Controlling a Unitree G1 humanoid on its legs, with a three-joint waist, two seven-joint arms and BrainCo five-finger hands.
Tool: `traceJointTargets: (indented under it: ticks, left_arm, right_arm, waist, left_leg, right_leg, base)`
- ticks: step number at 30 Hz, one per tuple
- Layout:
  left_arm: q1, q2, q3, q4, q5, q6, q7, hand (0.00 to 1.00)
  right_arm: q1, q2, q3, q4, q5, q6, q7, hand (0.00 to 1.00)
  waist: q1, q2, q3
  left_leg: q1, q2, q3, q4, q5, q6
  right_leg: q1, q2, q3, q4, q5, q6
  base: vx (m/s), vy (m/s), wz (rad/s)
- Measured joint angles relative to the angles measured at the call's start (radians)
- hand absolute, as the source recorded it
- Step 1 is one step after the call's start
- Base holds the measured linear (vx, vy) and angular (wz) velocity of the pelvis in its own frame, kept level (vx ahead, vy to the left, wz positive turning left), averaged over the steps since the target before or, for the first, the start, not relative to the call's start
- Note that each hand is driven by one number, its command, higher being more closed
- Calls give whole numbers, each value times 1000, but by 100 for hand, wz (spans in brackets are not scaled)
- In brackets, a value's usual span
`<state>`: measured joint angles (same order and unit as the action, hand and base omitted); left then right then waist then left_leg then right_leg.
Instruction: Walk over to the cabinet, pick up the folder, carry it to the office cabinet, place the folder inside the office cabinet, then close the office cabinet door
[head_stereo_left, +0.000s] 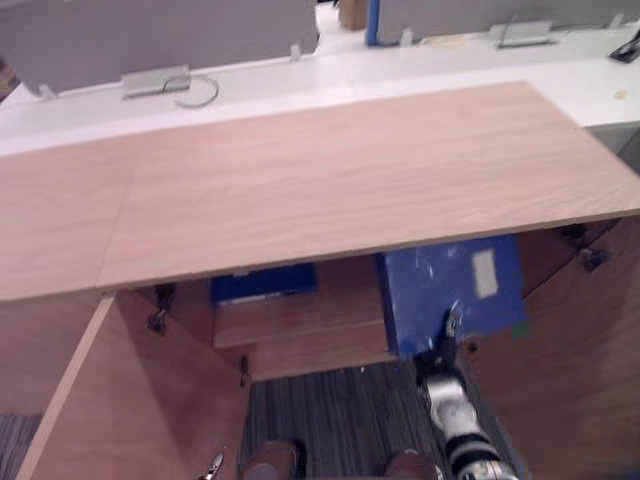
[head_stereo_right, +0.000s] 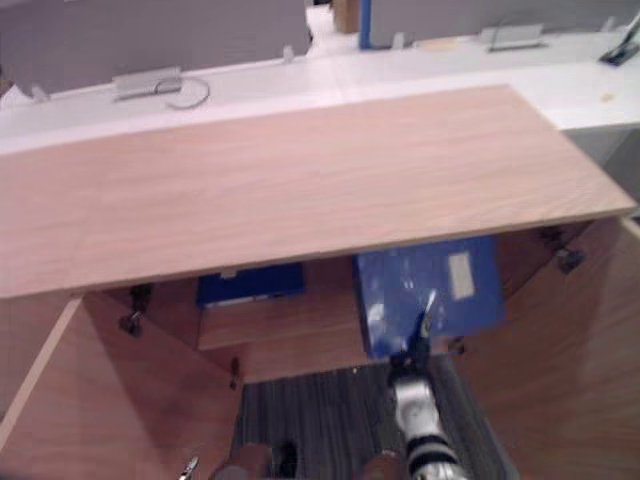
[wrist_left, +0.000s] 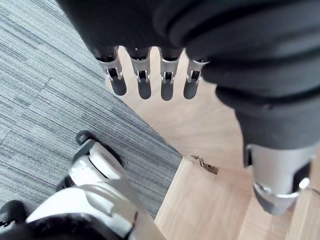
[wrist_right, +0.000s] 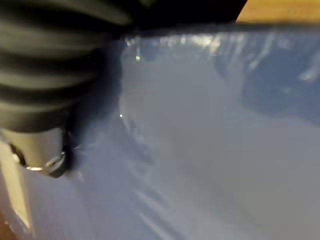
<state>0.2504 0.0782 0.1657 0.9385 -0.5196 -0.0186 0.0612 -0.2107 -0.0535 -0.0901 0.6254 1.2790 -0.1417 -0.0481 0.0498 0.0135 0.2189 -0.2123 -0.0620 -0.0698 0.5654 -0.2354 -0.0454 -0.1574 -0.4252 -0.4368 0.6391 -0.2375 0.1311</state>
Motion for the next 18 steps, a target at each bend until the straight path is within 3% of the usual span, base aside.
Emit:
traceJointTargets:
  ticks: [3,6,8,15,18]
  left_arm:
    - [-2,-9,0,-47,1,-1,5,0]
    - [-3,-25,-6,-67,19,0,12,0]
    - [-3,-30,-11,-67,20,0,17,0]
    - [-34,-19,-99,-67,42,-8,34,0]
    - [-44,-9,-134,-70,48,-8,50,0]
  right_arm:
    - [-131,8,-66,-5,79,-52,-30,100]
    - [-216,2,-157,-1,134,-98,-76,100]
    - [-277,-24,-185,7,156,-117,-101,100]
    - [-540,-122,-267,76,157,-151,-189,100]
    - [-630,-152,-281,76,181,-198,-235,100]
  waist:
    - [8,11,48]
    - [26,39,72]
    - [32,60,87]
    - [76,98,140]
    - [89,105,158]
  left_leg:
    - [-160,-29,1,220,-99,18]
    - [-299,-38,2,354,-129,30]
    - [-376,-39,2,424,-137,30]
    - [-608,-74,11,633,-175,25]
    - [-682,-91,4,695,-184,21]
  right_leg:
    - [-106,-85,2,200,-107,18]
    - [-198,-138,3,323,-158,37]
    - [-262,-155,9,380,-167,37]
    - [-497,-210,103,592,-219,29]
    - [-570,-228,135,672,-255,22]
  base:
    - [-218,35,51]
    - [-246,12,57]
    - [-173,28,30]
    - [-63,57,13]
    - [28,-1,25]
